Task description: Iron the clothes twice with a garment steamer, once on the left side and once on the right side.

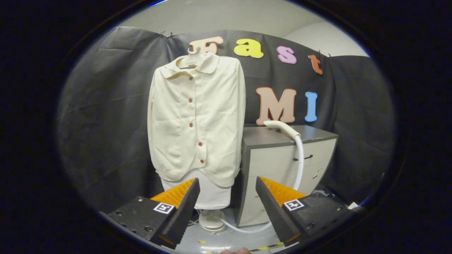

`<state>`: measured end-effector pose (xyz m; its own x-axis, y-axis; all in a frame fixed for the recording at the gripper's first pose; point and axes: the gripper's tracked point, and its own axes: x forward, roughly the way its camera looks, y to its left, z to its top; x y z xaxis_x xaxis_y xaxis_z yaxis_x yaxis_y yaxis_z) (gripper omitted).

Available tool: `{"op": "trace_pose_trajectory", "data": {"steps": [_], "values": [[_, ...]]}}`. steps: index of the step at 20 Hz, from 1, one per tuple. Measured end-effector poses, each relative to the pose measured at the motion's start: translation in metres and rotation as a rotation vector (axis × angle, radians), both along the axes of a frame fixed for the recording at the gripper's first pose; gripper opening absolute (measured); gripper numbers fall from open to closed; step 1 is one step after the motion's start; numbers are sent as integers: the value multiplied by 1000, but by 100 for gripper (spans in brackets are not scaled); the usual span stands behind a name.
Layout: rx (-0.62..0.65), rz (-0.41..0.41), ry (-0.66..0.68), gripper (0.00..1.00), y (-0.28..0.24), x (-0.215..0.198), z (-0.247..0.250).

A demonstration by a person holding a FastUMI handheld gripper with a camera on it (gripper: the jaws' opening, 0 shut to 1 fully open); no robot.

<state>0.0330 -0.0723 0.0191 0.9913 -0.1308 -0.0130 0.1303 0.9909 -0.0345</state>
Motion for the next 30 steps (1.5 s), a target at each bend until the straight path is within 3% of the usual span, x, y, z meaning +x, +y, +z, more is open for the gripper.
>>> {"op": "trace_pose_trajectory", "data": {"steps": [21, 30], "values": [[-17, 46, -38, 96, -209, 165, 52], [-6, -10, -90, 97, -275, 234, 86]]}}
